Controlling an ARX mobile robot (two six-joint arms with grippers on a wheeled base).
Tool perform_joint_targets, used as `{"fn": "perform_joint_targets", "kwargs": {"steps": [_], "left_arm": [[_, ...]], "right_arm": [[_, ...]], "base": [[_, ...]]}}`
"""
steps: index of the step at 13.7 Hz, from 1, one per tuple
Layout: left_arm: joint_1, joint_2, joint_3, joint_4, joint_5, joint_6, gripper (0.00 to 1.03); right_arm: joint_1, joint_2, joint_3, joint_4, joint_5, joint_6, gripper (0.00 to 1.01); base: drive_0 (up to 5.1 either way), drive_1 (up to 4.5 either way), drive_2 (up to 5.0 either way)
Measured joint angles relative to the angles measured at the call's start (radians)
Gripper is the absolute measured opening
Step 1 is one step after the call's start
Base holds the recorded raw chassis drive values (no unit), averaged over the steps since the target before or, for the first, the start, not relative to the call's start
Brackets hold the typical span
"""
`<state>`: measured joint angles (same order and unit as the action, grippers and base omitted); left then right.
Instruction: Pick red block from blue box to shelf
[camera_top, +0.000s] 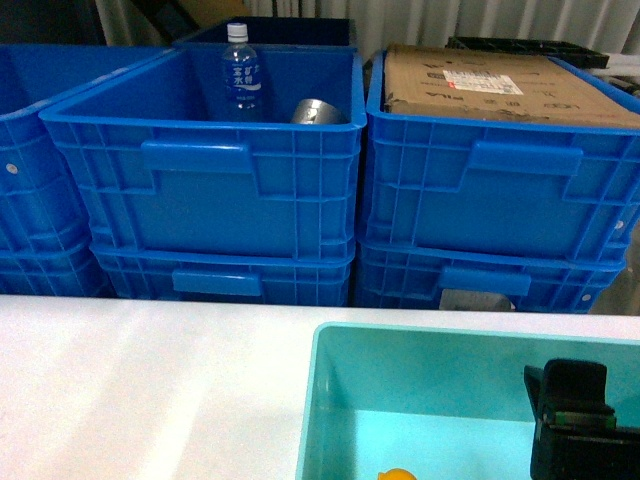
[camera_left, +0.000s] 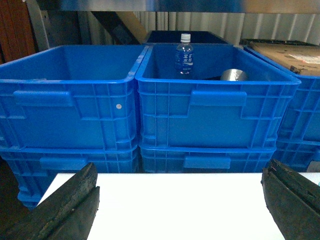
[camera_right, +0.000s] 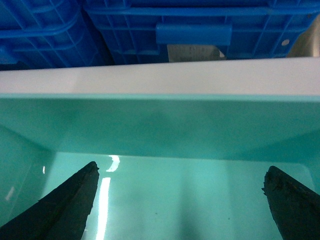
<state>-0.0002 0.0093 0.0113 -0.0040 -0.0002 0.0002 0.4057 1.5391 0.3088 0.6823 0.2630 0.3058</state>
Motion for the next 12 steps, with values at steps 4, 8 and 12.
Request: {"fn": "perform_joint_targets", "kwargs": {"steps": [4,8,12], "left_arm": [[0.0,0.0,0.0,0.0,0.0,0.0,0.98],[0.0,0.0,0.0,0.0,0.0,0.0,0.98],[0.0,0.0,0.0,0.0,0.0,0.0,0.98]], "right_arm": [[0.002,0.159,-0.055,0.159,-0.001,0.048,0.98],[0.039,0.333,-0.012,0.242,0.049,0.088,0.98],[0.028,0.404,-0.012,0.274,0.062,0.095,0.98]], "base": [[0.0,0.0,0.0],[0.0,0.0,0.0],[0.0,0.0,0.0]]}}
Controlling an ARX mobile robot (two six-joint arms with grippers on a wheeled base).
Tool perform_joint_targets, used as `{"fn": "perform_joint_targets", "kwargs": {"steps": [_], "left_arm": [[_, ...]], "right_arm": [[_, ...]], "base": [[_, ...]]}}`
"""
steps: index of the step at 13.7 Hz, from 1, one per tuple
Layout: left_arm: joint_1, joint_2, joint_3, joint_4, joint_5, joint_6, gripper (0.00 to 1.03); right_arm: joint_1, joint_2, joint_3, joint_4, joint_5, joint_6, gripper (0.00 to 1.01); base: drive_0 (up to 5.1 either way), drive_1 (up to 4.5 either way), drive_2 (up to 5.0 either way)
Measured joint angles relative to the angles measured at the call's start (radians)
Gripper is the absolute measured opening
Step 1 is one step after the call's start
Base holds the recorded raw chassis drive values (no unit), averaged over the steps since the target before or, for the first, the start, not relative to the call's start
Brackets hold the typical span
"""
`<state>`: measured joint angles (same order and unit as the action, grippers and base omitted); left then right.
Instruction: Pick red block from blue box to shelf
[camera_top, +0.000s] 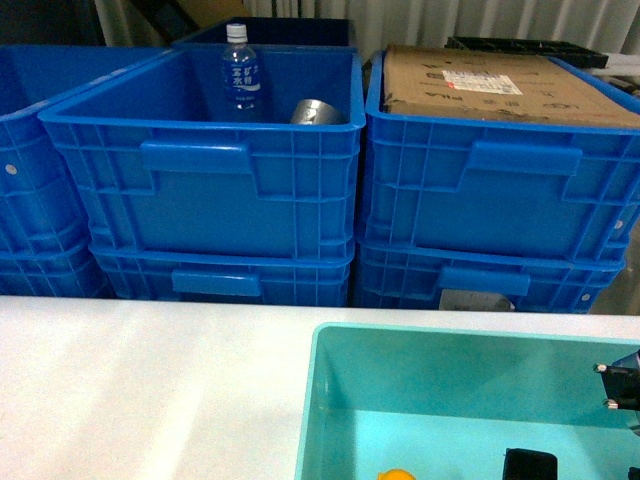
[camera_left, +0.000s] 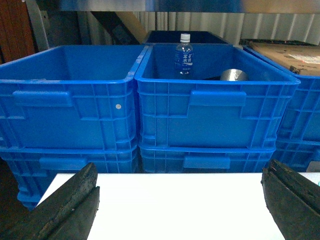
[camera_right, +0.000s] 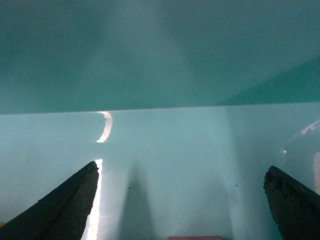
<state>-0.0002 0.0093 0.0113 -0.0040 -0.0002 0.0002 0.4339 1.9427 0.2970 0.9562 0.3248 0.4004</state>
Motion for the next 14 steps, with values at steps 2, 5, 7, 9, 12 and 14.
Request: {"fn": "perform_joint_targets", "kwargs": {"steps": [2,5,7,9,12,14], "left_arm": [[0.0,0.0,0.0,0.0,0.0,0.0,0.98],[0.0,0.0,0.0,0.0,0.0,0.0,0.98],[0.0,0.0,0.0,0.0,0.0,0.0,0.98],[0.0,0.0,0.0,0.0,0.0,0.0,0.98],[0.0,0.0,0.0,0.0,0.0,0.0,0.98],[0.0,0.0,0.0,0.0,0.0,0.0,0.98]], "right_arm": [[-0.01,0.024,-0.001,0.024,-0.003,0.0,0.98],[-0.023,0.049,-0.004,0.041,-0.013,0.0,0.83],[-0.023,0.048,-0.008,0.052,-0.015,-0.002,0.55],[-0.024,0.048,-0.014,0.072,-0.015,-0.009,0.33],[-0.057,-0.15,-0.034,-0.058,-0.058,-0.072,0.26],[-0.093,-0.355,-0.005,-0.203,-0.113,-0.13,0.26]], "base": [[0.0,0.0,0.0],[0.0,0.0,0.0],[0.0,0.0,0.0],[0.0,0.0,0.0],[0.0,0.0,0.0],[0.0,0.0,0.0]]}}
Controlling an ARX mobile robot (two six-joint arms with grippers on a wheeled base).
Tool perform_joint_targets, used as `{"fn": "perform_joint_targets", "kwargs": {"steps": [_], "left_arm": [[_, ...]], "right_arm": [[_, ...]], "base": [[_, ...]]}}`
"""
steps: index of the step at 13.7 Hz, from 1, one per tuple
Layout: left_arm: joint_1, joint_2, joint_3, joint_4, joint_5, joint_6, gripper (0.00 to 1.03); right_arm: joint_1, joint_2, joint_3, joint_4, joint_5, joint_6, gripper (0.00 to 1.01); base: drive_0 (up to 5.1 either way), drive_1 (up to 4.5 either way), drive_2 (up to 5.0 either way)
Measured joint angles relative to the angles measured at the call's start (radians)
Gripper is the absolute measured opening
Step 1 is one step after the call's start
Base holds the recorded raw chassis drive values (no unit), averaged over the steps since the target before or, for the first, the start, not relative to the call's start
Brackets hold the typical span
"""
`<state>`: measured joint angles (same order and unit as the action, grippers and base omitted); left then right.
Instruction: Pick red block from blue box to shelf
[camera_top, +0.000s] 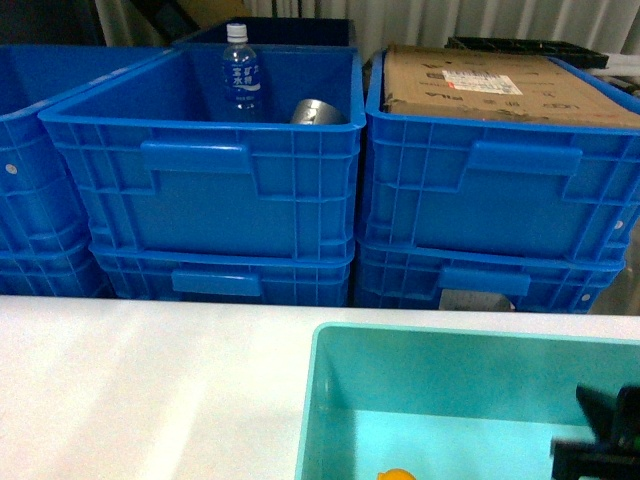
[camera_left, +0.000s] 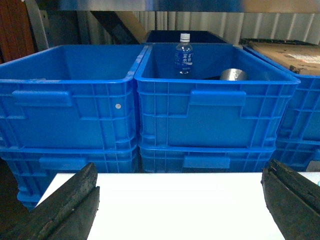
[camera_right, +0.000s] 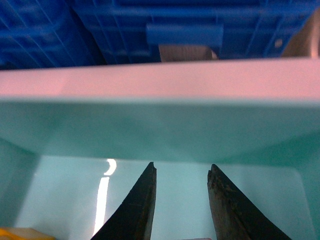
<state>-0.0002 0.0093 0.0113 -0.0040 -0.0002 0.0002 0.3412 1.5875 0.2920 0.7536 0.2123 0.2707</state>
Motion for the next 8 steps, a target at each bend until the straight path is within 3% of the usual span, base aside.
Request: {"fn": "perform_joint_targets", "kwargs": {"steps": [1,2,3,4,5,7,8], "left_arm": [[0.0,0.0,0.0,0.0,0.0,0.0,0.98],[0.0,0.0,0.0,0.0,0.0,0.0,0.98],[0.0,0.0,0.0,0.0,0.0,0.0,0.98],[0.0,0.0,0.0,0.0,0.0,0.0,0.98],[0.0,0.0,0.0,0.0,0.0,0.0,0.98],[0.0,0.0,0.0,0.0,0.0,0.0,0.98],[0.0,0.0,0.0,0.0,0.0,0.0,0.98]], "right_arm": [[-0.031,-0.127,0.039,-0.093,-0.043,-0.047,0.26],[-0.063,-0.243,0.076,-0.139,-0.05,-0.114,0.26],[-0.11,-0.378,0.109,-0.135,-0.05,-0.226,0.26],[-0.162,-0.491,0.15,-0.165,-0.09,-0.322,0.26],[-0.218,-0.584,0.185,-0.211,-0.154,-0.368,0.26],[-0.283,-0.763,0.212,-0.352,-0.264,-0.374,0.26],[-0.282,-0.84,0.212,-0.401,-0.283,-0.367,0.26]], "base": [[0.0,0.0,0.0],[0.0,0.0,0.0],[0.0,0.0,0.0],[0.0,0.0,0.0],[0.0,0.0,0.0],[0.0,0.0,0.0],[0.0,0.0,0.0]]}}
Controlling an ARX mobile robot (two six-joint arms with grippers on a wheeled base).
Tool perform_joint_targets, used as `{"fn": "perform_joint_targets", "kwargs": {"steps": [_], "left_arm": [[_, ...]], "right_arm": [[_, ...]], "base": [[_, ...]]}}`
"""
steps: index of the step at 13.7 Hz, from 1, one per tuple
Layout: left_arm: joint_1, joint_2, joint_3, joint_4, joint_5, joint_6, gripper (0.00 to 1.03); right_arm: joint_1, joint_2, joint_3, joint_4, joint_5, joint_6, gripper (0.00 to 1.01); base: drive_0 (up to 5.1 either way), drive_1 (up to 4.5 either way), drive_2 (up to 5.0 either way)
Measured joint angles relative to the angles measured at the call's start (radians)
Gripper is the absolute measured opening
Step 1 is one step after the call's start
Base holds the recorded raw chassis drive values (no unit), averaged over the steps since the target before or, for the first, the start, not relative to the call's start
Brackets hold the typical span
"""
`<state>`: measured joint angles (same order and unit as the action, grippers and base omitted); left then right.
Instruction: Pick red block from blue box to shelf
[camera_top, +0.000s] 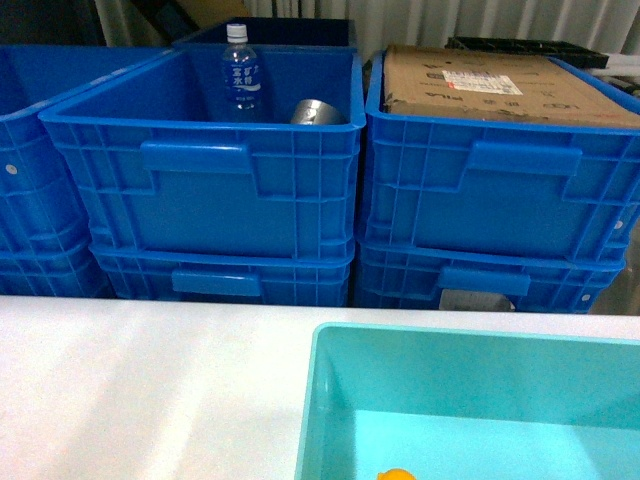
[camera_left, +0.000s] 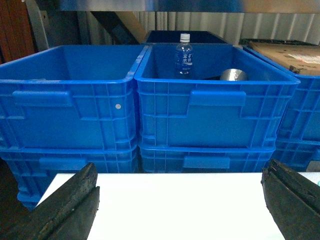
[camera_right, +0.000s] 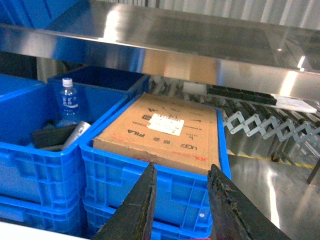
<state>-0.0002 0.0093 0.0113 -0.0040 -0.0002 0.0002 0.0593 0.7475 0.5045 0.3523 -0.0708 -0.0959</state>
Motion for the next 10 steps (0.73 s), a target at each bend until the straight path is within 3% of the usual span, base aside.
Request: {"fn": "perform_joint_targets", "kwargs": {"steps": [3,7,9,10], "left_arm": [[0.0,0.0,0.0,0.0,0.0,0.0,0.98],[0.0,0.0,0.0,0.0,0.0,0.0,0.98],[0.0,0.0,0.0,0.0,0.0,0.0,0.98],[0.0,0.0,0.0,0.0,0.0,0.0,0.98]], "right_arm": [[0.014,-0.183,-0.014,-0.105,0.019,0.053,0.25],[0.032,-0.268,-0.063,-0.19,0.041,0.076,0.25],[-0.03,-0.363,-0.102,-0.287,0.001,0.11,0.25],[-0.032,-0.417,-0.121,-0.346,-0.005,0.126,0.25]], "base": [[0.0,0.0,0.0],[0.0,0.0,0.0],[0.0,0.0,0.0],[0.0,0.0,0.0]]}}
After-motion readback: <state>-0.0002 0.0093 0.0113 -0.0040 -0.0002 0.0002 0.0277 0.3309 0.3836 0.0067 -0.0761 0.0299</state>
